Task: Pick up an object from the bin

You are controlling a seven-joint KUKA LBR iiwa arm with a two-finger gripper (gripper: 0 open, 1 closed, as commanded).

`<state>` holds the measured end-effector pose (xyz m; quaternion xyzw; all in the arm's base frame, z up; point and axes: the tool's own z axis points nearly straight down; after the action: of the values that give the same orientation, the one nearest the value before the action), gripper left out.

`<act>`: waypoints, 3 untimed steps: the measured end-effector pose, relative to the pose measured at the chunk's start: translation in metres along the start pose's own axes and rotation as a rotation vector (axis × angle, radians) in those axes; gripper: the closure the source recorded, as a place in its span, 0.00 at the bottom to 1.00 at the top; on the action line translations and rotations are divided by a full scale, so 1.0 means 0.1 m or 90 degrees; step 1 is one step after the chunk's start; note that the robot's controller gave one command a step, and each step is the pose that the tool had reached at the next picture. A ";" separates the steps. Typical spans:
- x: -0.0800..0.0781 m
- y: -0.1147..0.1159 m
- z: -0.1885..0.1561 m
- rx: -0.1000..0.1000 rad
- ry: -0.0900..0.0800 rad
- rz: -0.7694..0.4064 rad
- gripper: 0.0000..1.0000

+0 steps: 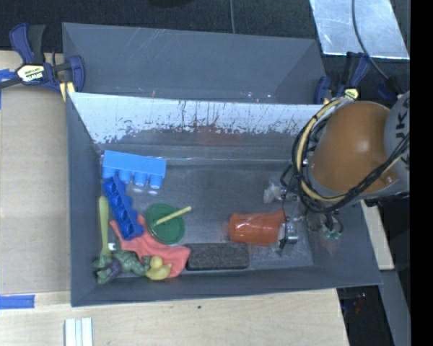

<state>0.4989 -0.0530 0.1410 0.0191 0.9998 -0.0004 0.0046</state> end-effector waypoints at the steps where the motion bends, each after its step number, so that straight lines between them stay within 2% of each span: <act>1: 0.06 0.07 0.36 0.001 -0.001 0.119 0.00; 2: 0.02 0.20 0.71 0.000 0.006 0.274 1.00; 3: 0.02 0.20 0.71 0.000 0.006 0.273 1.00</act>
Offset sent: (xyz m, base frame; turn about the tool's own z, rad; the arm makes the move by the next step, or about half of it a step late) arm -0.0002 0.0208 -0.0710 0.4324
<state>0.4986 -0.0326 0.0698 0.2316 0.9728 0.0004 -0.0004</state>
